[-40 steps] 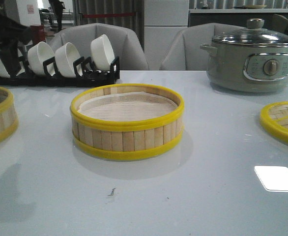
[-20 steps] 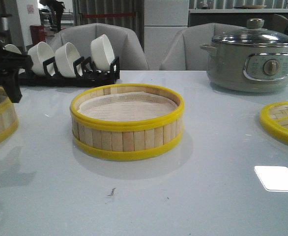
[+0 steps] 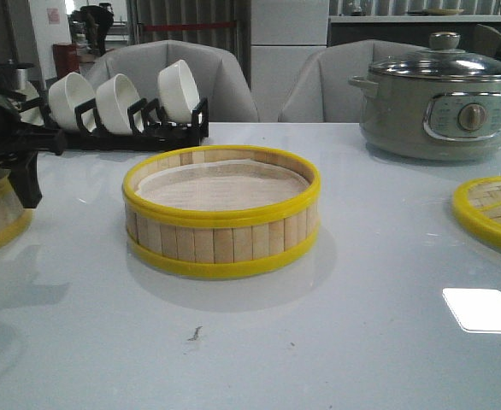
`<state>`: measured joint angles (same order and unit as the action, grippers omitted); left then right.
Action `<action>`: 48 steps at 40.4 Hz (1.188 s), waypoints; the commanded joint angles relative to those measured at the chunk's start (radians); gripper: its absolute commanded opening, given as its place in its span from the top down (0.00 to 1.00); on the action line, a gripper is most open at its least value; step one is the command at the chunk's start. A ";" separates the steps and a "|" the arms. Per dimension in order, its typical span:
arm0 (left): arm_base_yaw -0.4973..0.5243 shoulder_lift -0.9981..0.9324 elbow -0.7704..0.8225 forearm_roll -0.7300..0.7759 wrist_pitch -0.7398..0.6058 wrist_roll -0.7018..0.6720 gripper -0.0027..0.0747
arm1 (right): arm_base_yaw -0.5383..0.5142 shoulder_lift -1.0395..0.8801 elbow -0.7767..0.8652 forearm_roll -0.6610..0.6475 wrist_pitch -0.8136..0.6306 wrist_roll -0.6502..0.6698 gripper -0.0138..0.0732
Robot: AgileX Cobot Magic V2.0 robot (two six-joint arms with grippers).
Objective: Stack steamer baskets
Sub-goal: 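Grasp the rim of the bamboo steamer basket with the left gripper, then lift the basket with the left gripper and lower it onto the middle basket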
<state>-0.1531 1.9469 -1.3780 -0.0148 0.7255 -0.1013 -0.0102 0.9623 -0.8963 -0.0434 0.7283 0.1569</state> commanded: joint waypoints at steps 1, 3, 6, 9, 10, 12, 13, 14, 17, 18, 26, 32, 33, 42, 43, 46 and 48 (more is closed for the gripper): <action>0.000 -0.053 -0.036 0.004 -0.020 0.000 0.87 | 0.001 -0.009 -0.036 -0.006 -0.071 0.000 0.31; 0.000 -0.055 -0.047 0.015 -0.004 0.000 0.83 | 0.001 -0.009 -0.036 -0.006 -0.071 0.000 0.31; -0.002 -0.058 -0.084 0.015 0.036 0.000 0.85 | 0.001 -0.009 -0.036 -0.006 -0.073 0.000 0.31; -0.008 -0.067 -0.135 0.015 0.066 0.000 0.85 | 0.001 -0.009 -0.036 -0.006 -0.075 0.000 0.31; -0.014 -0.074 -0.152 0.015 0.074 0.000 0.85 | 0.001 -0.009 -0.036 -0.006 -0.076 0.000 0.31; -0.025 -0.083 -0.195 0.015 0.089 0.000 0.85 | 0.001 -0.009 -0.036 -0.006 -0.078 0.000 0.31; -0.035 -0.088 -0.215 0.015 0.098 0.000 0.85 | 0.001 -0.009 -0.036 -0.006 -0.078 0.000 0.31; -0.045 -0.093 -0.243 0.015 0.109 0.000 0.85 | 0.001 -0.009 -0.036 -0.006 -0.079 0.000 0.31; -0.082 -0.096 -0.323 0.015 0.152 0.000 0.85 | 0.001 -0.009 -0.036 -0.006 -0.079 0.000 0.31; -0.100 -0.096 -0.349 0.015 0.168 0.000 0.85 | 0.001 -0.009 -0.036 -0.006 -0.080 0.000 0.31; -0.267 -0.088 -0.524 0.015 0.240 0.014 0.85 | 0.001 -0.009 -0.036 -0.006 -0.089 0.000 0.31; -0.401 -0.080 -0.557 0.015 0.229 0.025 0.85 | 0.001 -0.009 -0.036 -0.006 -0.089 0.000 0.31; -0.425 -0.075 -0.557 0.015 0.230 0.026 0.85 | 0.001 -0.009 -0.036 -0.006 -0.089 0.000 0.31; -0.571 -0.001 -0.557 0.031 0.215 0.031 0.85 | 0.001 -0.009 -0.036 -0.006 -0.090 0.000 0.31; -0.582 0.008 -0.557 0.036 0.212 0.031 0.85 | 0.001 -0.009 -0.036 -0.006 -0.090 0.000 0.31; -0.608 0.035 -0.557 0.044 0.208 0.031 0.85 | 0.001 -0.009 -0.036 -0.006 -0.090 0.000 0.31; -0.619 0.054 -0.557 0.044 0.208 0.031 0.85 | 0.001 -0.009 -0.036 -0.006 -0.090 0.000 0.31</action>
<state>-0.7484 2.0397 -1.8975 0.0000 0.9957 -0.0805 -0.0102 0.9623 -0.8963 -0.0434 0.7109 0.1589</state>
